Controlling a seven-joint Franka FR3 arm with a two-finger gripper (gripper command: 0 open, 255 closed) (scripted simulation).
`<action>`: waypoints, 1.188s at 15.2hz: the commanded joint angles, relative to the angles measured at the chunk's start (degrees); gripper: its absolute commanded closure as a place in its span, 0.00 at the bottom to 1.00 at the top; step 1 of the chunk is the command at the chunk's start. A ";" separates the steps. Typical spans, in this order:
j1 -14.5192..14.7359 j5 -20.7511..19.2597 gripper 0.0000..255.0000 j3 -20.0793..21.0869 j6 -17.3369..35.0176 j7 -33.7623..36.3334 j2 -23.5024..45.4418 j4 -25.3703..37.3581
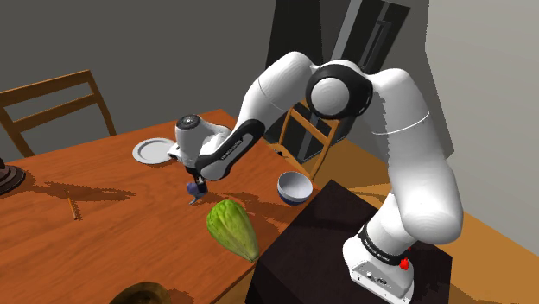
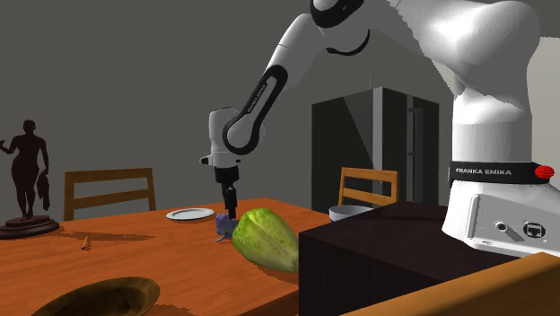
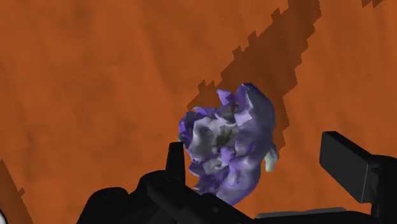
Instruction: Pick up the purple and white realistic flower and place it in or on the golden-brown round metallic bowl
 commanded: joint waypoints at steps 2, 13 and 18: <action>-0.84 -2.56 0.00 0.25 1.63 -5.62 1.93 0.78; -0.49 -3.26 0.00 -0.76 3.31 -5.30 6.00 3.33; -0.51 -3.26 1.00 -0.77 3.32 -5.31 6.02 3.34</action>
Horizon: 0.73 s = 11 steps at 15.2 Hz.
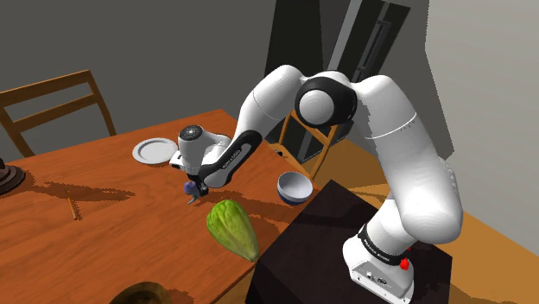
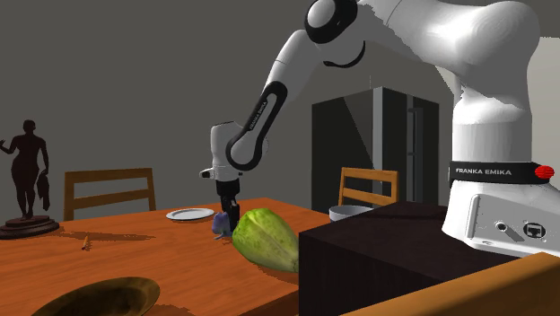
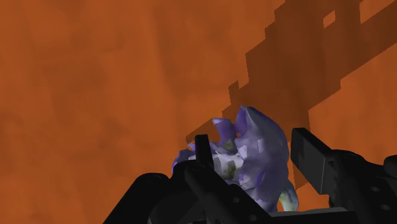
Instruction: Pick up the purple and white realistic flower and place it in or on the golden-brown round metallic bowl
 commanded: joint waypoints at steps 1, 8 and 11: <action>-0.06 -0.01 1.00 -0.09 0.07 -0.01 0.08 0.10; -0.21 0.09 1.00 0.07 -0.16 -0.13 -0.65 -0.41; -0.63 0.52 1.00 0.65 -1.15 -0.62 -2.74 -1.55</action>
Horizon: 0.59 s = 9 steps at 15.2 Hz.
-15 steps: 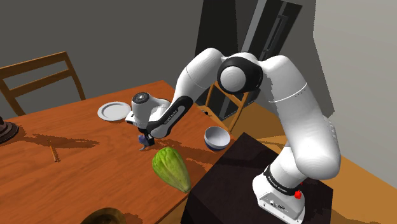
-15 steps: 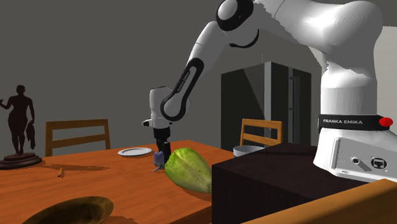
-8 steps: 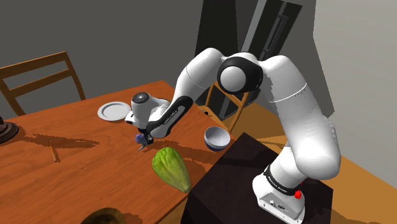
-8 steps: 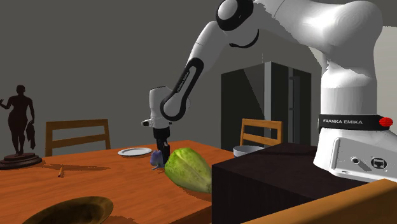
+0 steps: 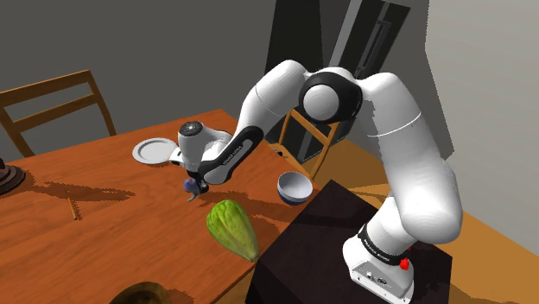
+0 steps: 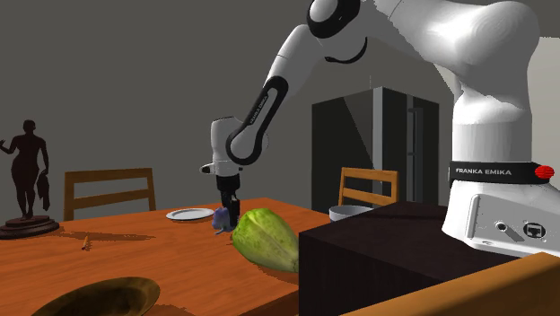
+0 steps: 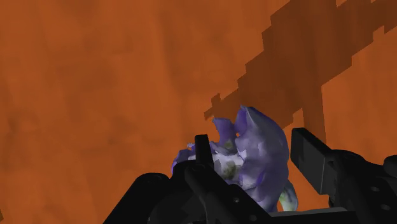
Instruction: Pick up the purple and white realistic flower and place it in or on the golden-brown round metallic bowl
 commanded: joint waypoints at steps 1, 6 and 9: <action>-0.36 0.30 1.00 0.36 -0.65 -0.42 -1.28 -0.62; -1.08 1.16 1.00 1.37 -2.47 -1.35 -4.63 -2.20; -1.52 1.75 1.00 1.99 -3.63 -1.95 -6.57 -2.99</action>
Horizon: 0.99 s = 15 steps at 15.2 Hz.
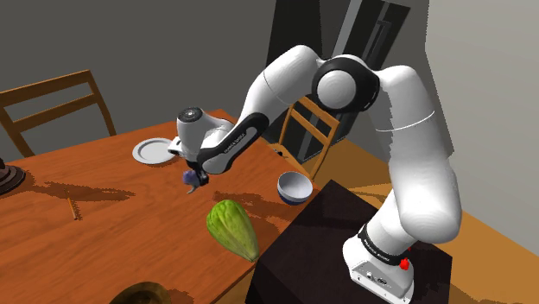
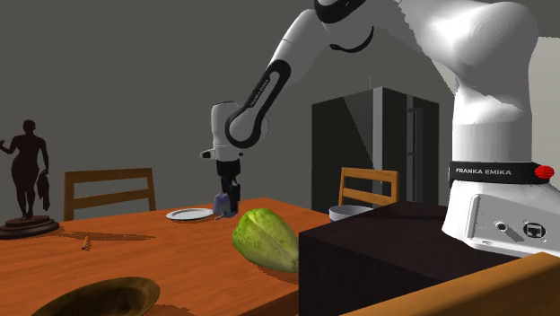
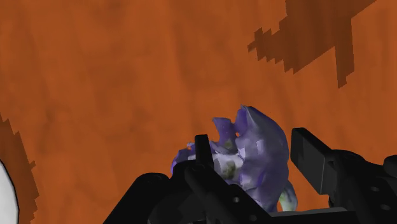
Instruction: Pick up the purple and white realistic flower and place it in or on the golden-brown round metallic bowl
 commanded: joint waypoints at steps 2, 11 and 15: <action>-0.40 0.62 1.00 0.62 -1.25 -0.62 -1.78 -0.55; 0.46 1.85 1.00 2.29 -3.99 0.46 -7.16 -3.63; 4.21 1.33 1.00 2.97 -4.08 5.61 -9.14 -6.54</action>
